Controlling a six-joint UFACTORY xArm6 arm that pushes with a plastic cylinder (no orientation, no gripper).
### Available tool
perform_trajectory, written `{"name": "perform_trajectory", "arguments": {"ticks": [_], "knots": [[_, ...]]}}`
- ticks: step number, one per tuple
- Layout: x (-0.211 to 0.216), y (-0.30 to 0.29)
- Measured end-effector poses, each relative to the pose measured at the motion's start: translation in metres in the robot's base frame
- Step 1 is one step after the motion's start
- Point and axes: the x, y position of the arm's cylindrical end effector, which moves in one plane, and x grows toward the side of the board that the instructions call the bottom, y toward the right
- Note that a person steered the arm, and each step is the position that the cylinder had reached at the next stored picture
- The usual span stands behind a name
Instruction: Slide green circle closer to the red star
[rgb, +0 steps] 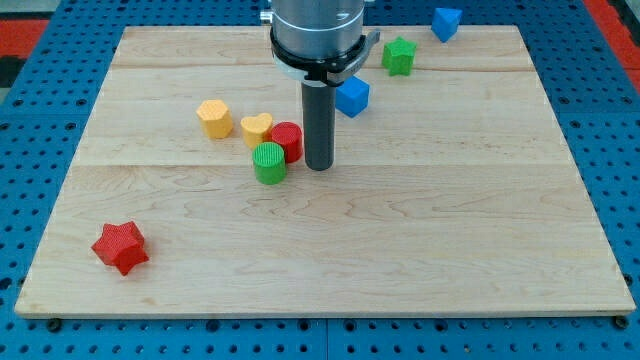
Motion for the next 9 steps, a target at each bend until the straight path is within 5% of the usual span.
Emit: {"name": "perform_trajectory", "arguments": {"ticks": [5,9], "knots": [[0.003,-0.094],[0.000,-0.101]]}}
